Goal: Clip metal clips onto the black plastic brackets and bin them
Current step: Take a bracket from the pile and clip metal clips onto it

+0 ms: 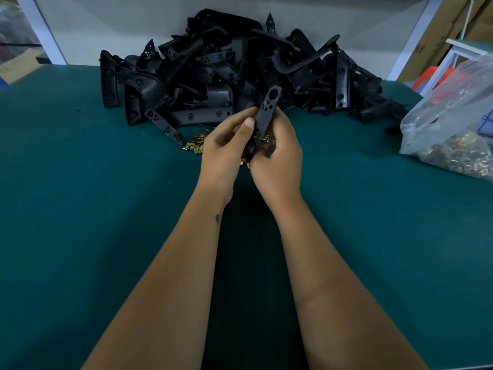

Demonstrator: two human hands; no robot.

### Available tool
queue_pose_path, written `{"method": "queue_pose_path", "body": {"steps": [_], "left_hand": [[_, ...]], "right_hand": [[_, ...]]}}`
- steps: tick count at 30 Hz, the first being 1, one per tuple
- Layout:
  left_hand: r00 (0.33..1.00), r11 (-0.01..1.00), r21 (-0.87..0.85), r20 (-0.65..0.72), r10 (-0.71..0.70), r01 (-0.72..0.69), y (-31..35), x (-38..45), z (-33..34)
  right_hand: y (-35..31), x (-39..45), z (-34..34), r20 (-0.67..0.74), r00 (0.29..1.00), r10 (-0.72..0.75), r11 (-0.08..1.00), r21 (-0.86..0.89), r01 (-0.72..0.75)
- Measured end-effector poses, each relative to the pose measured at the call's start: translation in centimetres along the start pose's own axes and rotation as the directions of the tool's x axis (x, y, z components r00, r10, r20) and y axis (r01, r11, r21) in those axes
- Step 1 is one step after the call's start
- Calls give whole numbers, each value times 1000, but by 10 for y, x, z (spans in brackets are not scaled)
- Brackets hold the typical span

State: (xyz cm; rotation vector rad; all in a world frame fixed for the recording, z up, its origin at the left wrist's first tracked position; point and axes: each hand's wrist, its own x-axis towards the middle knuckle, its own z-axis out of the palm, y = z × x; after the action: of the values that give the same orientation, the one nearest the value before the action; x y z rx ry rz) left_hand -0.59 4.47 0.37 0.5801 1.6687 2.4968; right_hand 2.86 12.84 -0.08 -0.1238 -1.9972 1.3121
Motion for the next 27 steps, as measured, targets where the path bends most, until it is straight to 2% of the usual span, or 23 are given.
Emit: {"method": "queue_pose_path", "body": {"steps": [4,8,12,13,16,18,21,24,27], "left_hand": [[996,1000,-5,-83,-27,27,-2,3,-3],[992,1000,21,-127,-4,7,-3,4,-3],[982,998,63,-188,2,10,-4,3,3],[975,999,47,-221,-17,28,-4,2,6],[937,970,-175,-278,-211,167,-5,1,13],[921,901,-324,-165,-354,288,-5,1,16],[887,834,-380,-66,-457,401,-5,1,13],[907,855,-375,-79,-414,358,-3,3,10],[919,873,-417,-180,-351,252,-2,6,6]], "right_hand": [[-5,-1,2,97,987,127,981,136,-139],[-8,-1,2,127,970,209,876,417,-243],[1,1,6,28,969,247,929,279,-245],[2,2,8,3,961,276,919,291,-265],[0,1,13,23,922,386,817,456,-353],[0,0,15,77,924,374,796,485,-362],[-2,-1,18,115,941,320,863,374,-339],[-2,-3,17,85,953,289,925,232,-301],[-1,-5,10,-81,978,193,976,-89,-200]]}}
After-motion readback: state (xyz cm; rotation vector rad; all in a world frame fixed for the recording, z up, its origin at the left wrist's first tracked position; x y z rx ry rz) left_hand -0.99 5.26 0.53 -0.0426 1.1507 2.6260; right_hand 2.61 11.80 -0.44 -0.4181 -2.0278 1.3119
